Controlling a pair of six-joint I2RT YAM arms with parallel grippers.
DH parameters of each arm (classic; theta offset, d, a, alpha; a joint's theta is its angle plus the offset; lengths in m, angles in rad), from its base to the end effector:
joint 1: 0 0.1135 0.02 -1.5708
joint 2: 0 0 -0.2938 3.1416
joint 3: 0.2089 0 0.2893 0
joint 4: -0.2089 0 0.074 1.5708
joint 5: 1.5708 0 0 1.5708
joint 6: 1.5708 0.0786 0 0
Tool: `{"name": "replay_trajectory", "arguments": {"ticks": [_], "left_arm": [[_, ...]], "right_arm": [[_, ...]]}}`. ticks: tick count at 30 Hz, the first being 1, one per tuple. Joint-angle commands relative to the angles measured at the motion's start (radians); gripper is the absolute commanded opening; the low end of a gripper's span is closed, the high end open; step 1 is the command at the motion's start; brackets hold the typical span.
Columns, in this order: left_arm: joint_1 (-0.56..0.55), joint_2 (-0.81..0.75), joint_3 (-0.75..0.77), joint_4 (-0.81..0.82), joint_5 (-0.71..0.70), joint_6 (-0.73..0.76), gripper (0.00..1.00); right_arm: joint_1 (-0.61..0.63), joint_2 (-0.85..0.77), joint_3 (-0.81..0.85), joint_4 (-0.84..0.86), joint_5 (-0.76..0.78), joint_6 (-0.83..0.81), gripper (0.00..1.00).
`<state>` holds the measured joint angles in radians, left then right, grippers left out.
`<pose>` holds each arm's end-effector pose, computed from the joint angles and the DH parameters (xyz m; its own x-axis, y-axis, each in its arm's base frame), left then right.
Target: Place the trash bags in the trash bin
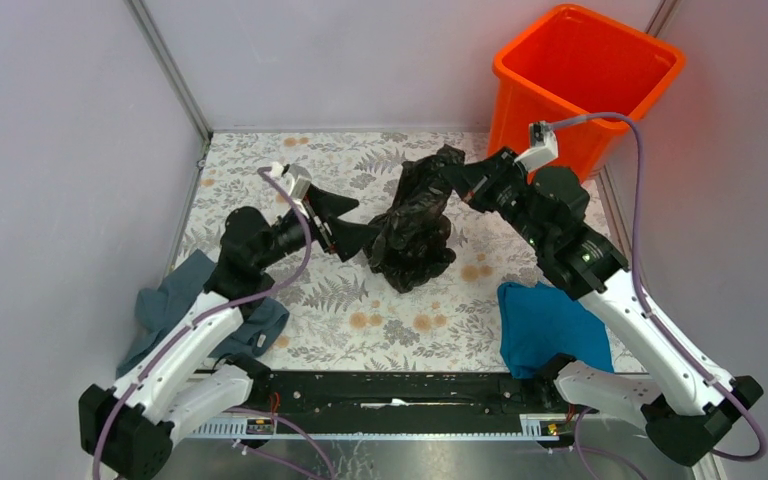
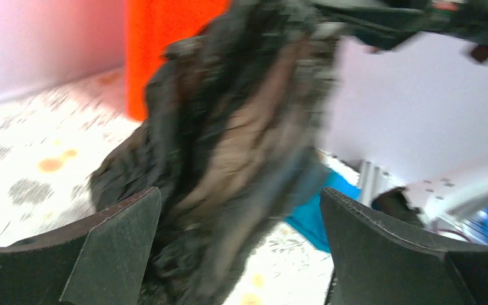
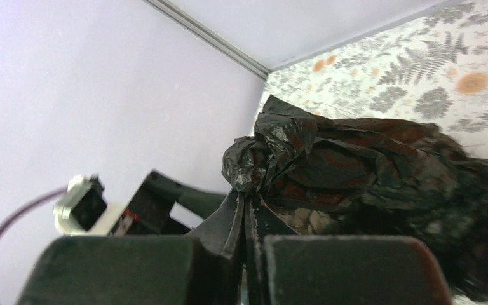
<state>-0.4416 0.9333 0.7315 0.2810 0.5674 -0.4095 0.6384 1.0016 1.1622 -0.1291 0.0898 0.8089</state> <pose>0.2299 -0.1554 0.3627 -0.2707 -0.2434 -0.9314 0.8034 0.4759 -0.3579 0.2320 0.1634 0.4703 -0.3599 0.6303 -0.6879 -0.3783 0.5754 0.7251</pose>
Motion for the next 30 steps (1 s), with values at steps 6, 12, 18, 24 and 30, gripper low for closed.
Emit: {"name": "replay_trajectory", "arguments": {"ticks": [6, 12, 18, 24, 30], "left_arm": [[-0.162, -0.01, 0.259, -0.061, 0.01, 0.141, 0.99], [-0.216, 0.103, 0.346, -0.192, -0.175, 0.164, 0.99], [-0.222, 0.161, 0.421, -0.253, -0.22, 0.142, 0.91], [-0.222, 0.145, 0.521, -0.359, -0.317, 0.015, 0.11], [-0.221, 0.055, 0.538, -0.377, -0.363, -0.166, 0.02]], "right_arm": [[-0.001, 0.14, 0.191, 0.034, -0.01, 0.2, 0.0], [-0.002, 0.177, 0.279, 0.045, -0.074, 0.227, 0.0], [-0.002, 0.164, 0.317, 0.04, -0.088, 0.22, 0.0], [-0.001, 0.1, 0.243, 0.038, -0.119, 0.048, 0.38], [-0.001, -0.006, 0.114, -0.193, -0.015, -0.309, 0.82]]}}
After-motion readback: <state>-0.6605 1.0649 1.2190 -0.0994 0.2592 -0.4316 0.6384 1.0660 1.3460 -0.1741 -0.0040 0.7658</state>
